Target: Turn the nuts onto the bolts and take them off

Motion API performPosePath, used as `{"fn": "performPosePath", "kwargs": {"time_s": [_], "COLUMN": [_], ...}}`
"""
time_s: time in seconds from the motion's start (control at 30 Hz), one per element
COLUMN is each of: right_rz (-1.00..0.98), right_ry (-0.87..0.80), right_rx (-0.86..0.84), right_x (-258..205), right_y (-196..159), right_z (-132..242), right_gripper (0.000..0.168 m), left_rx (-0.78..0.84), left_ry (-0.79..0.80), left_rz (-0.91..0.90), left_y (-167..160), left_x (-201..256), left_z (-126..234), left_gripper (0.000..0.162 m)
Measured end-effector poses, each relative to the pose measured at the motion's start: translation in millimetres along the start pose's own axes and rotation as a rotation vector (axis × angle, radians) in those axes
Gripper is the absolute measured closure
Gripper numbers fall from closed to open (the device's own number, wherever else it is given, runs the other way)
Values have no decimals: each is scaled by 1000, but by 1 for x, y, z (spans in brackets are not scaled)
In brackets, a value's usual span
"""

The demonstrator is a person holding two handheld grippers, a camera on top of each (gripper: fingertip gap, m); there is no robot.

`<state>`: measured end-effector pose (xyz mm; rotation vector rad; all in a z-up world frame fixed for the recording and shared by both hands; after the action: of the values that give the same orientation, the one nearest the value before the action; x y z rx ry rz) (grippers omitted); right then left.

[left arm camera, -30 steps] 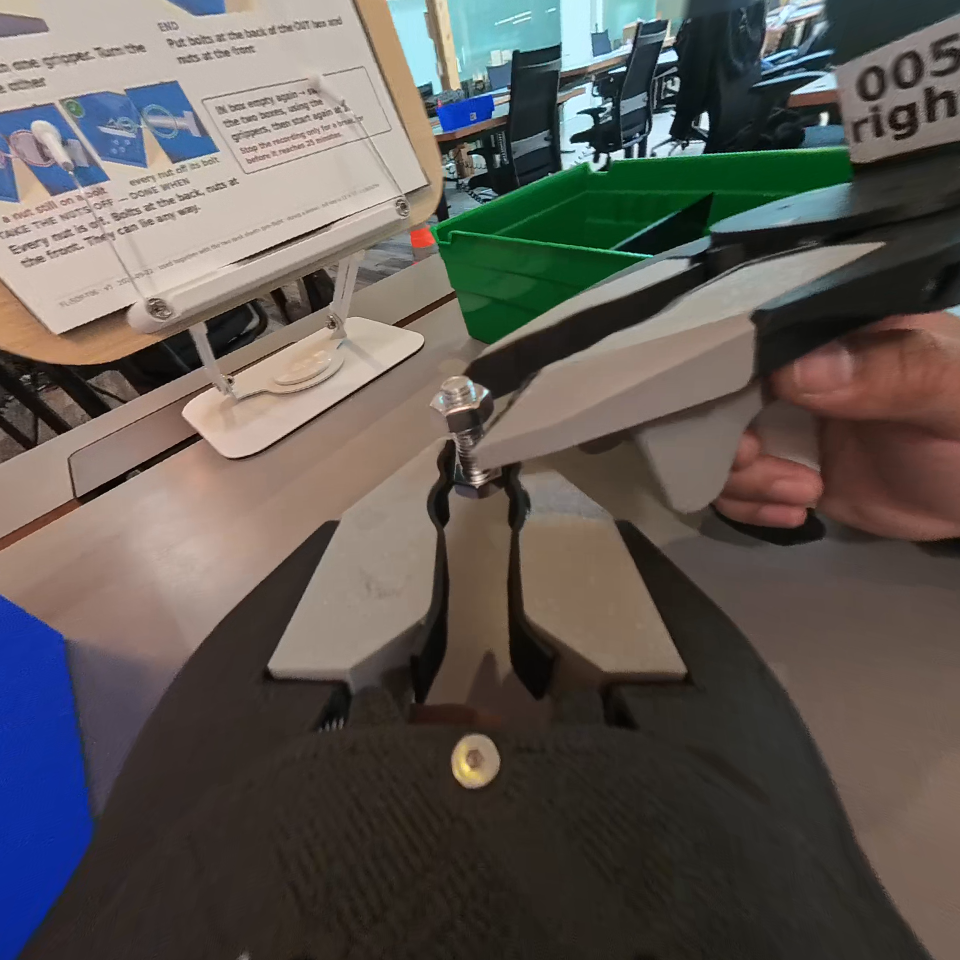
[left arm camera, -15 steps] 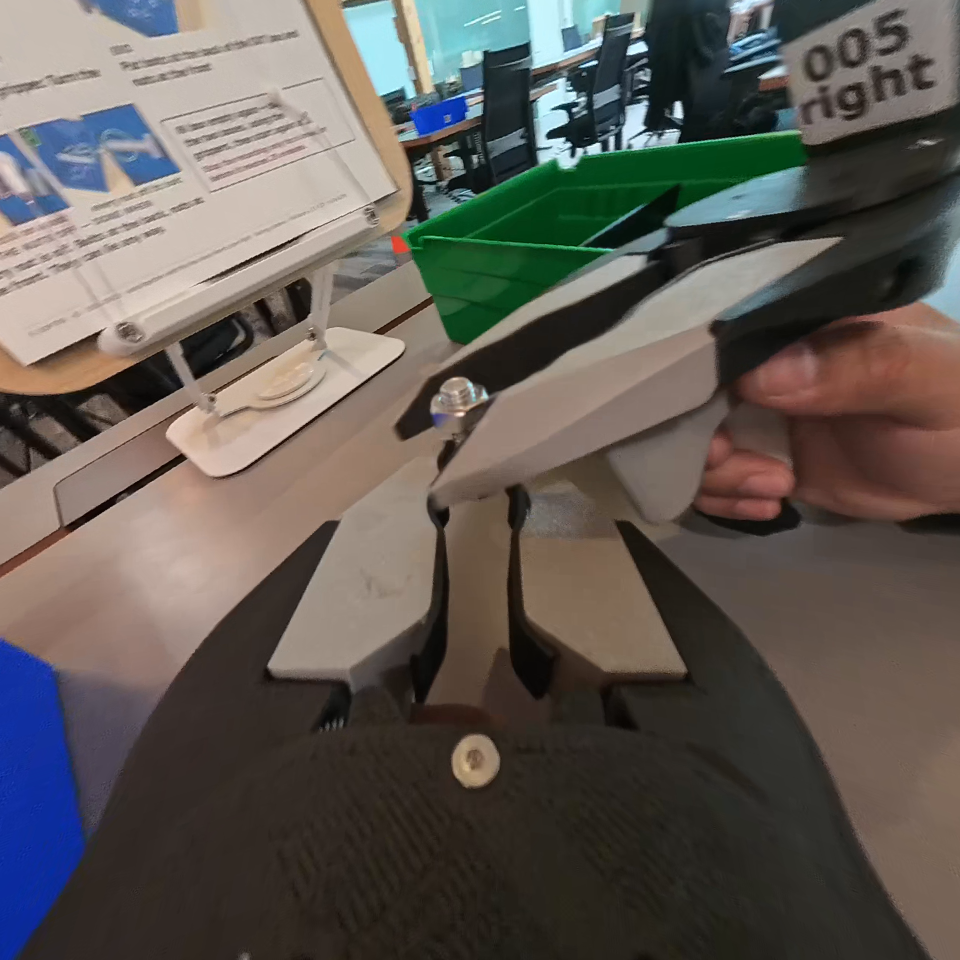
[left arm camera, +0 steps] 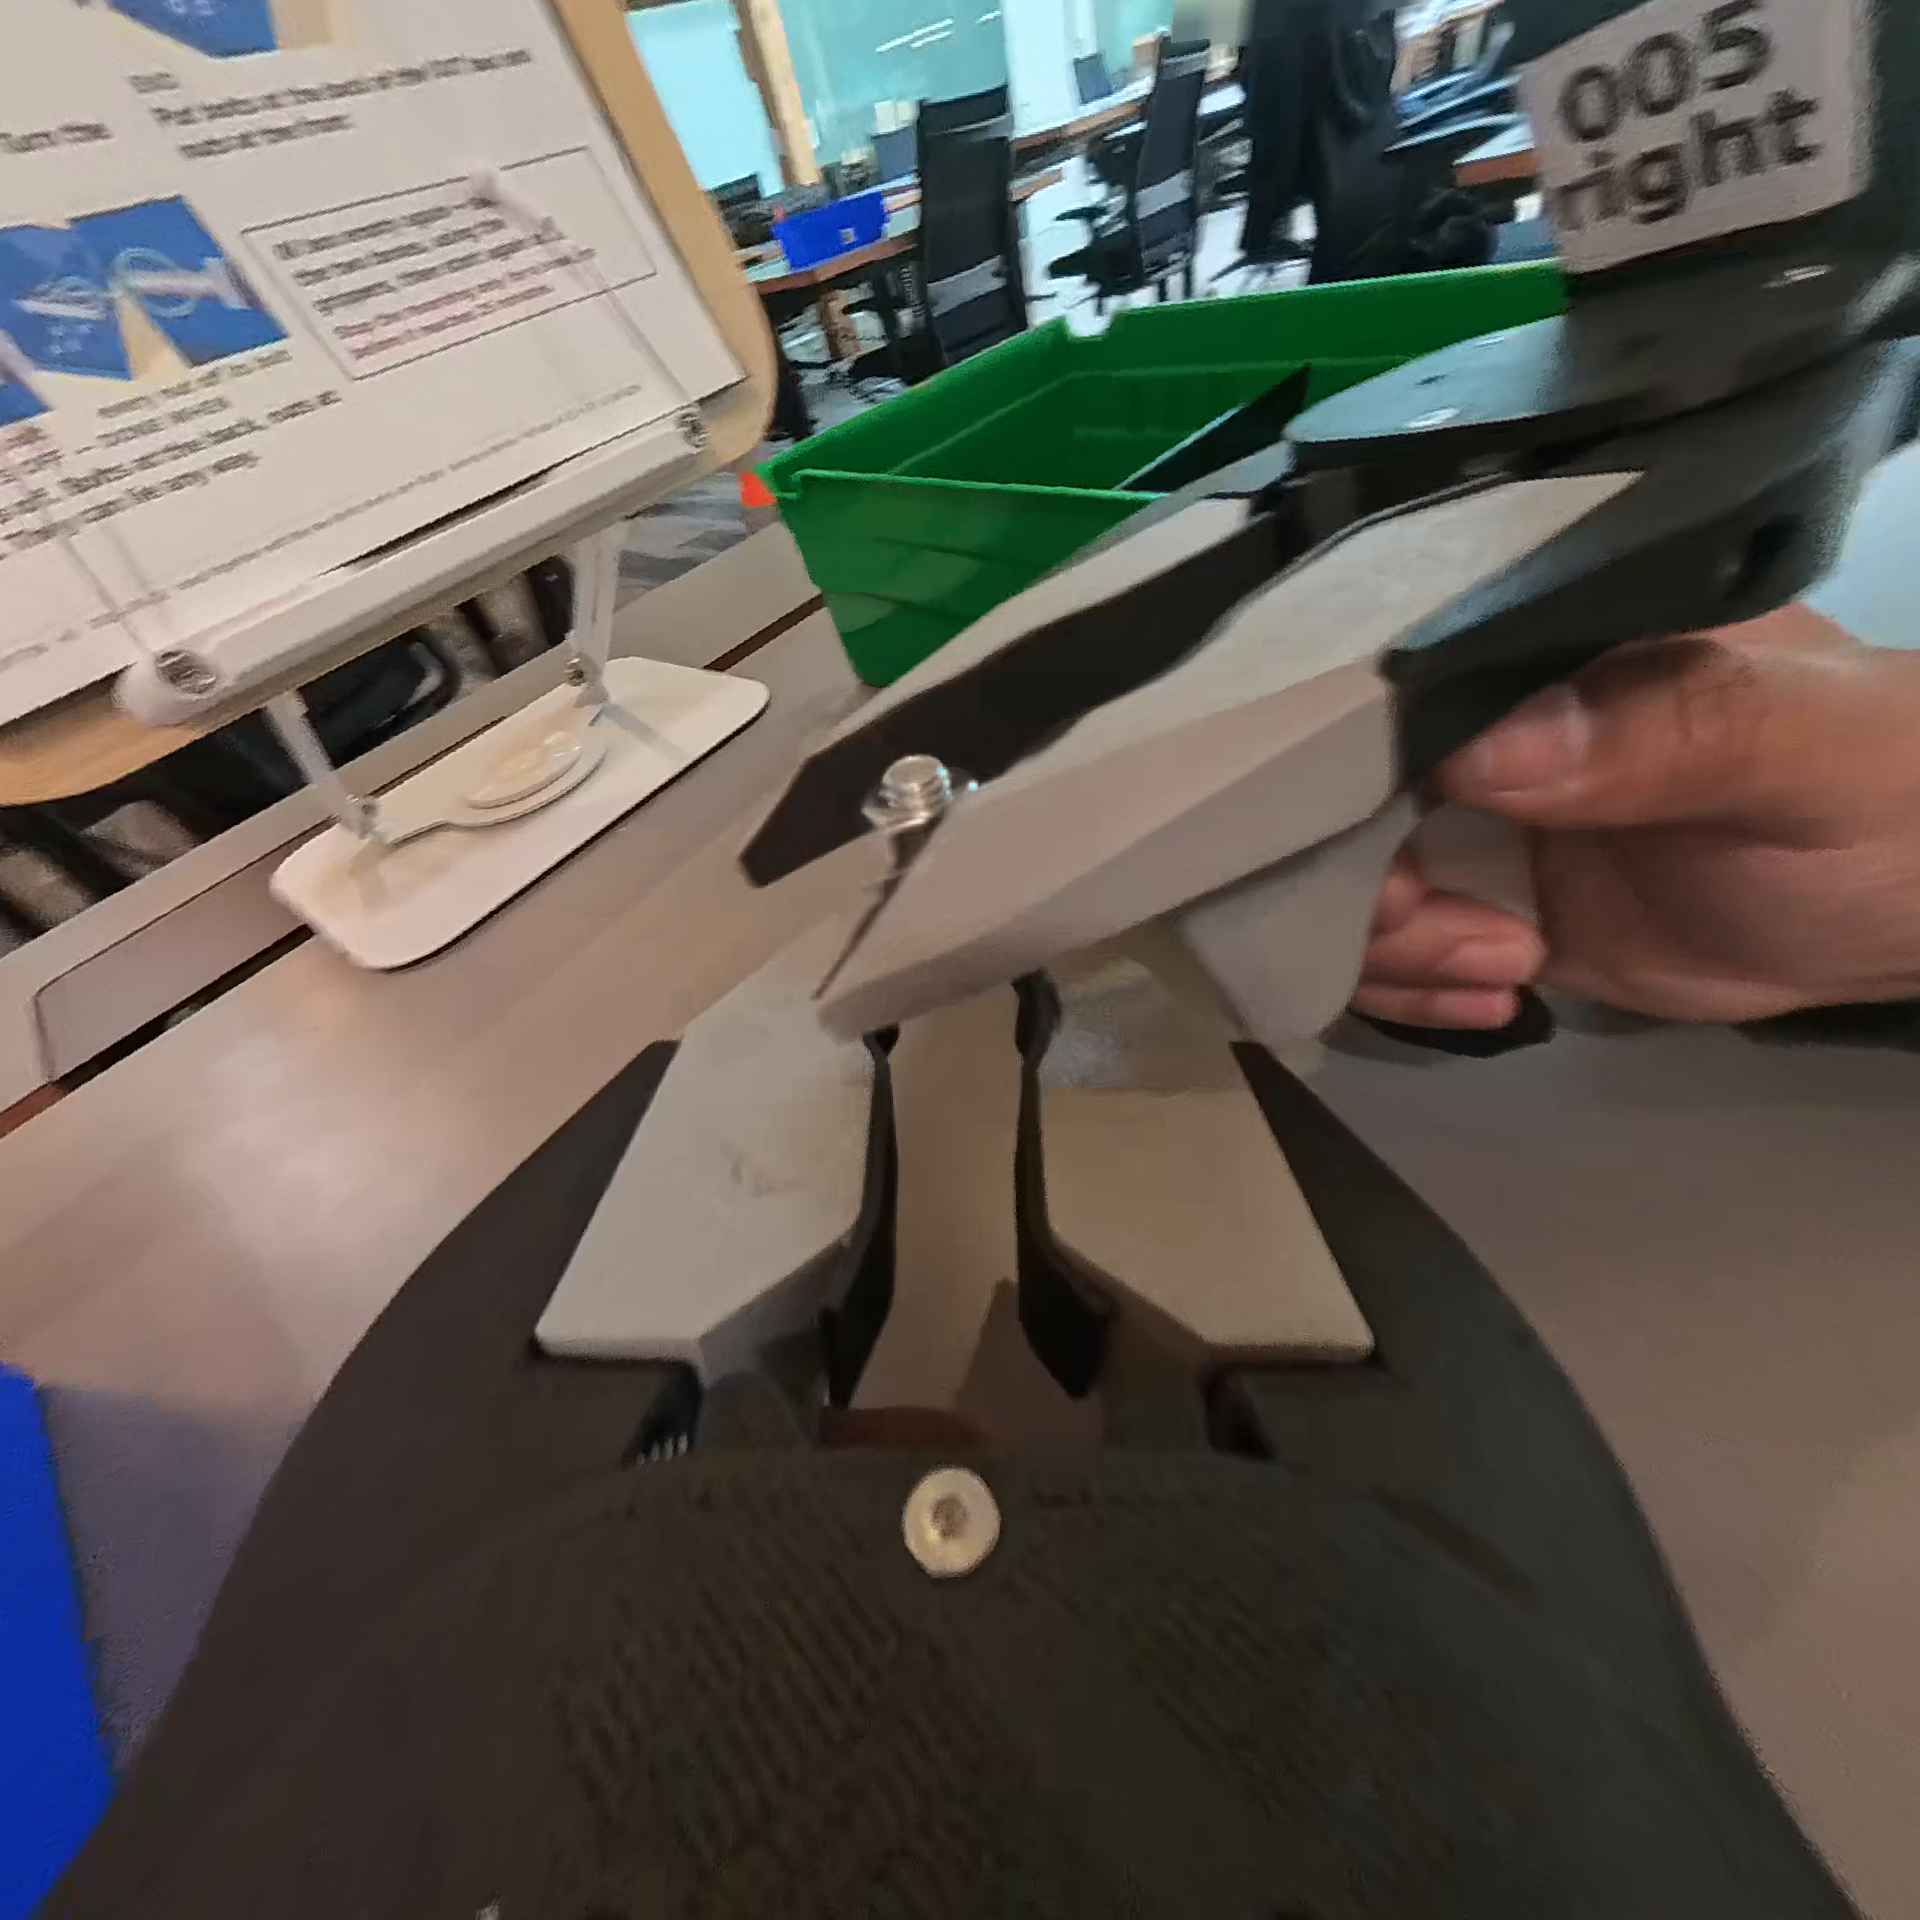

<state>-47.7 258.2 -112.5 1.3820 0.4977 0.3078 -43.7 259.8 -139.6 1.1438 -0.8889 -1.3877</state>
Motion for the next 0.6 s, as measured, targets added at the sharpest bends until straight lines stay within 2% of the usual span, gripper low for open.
{"fn": "performPosePath", "kwargs": {"time_s": [0.07,0.2,0.33,0.5,0.6], "right_rz": [-5,-37,-29,-6,-7], "right_ry": [0,-13,1,3,-26], "right_rx": [5,25,12,-17,-2], "right_x": [1,9,6,0,7], "right_y": [2,8,6,0,3], "right_z": [2,6,6,1,4], "right_gripper": [128,130,136,128,129], "left_rx": [10,-4,10,-3,-29], "left_ry": [-22,59,62,3,50], "left_rz": [11,27,27,-12,-1], "left_y": [0,-3,0,-1,-5], "left_x": [2,-15,-14,1,-8], "left_z": [-1,6,8,-1,1], "left_gripper": [147,147,147,147,146]}}
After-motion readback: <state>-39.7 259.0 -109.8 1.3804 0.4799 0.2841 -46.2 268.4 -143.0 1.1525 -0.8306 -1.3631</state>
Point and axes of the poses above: each gripper's, where its closed fingertips meet, z back along the fingers, y out of its top, x = y × z across the jaws, the point moved 3 cm from there along z, back along the fingers, and after that the axes turned 14 degrees about -y, right-handed, at the moved point
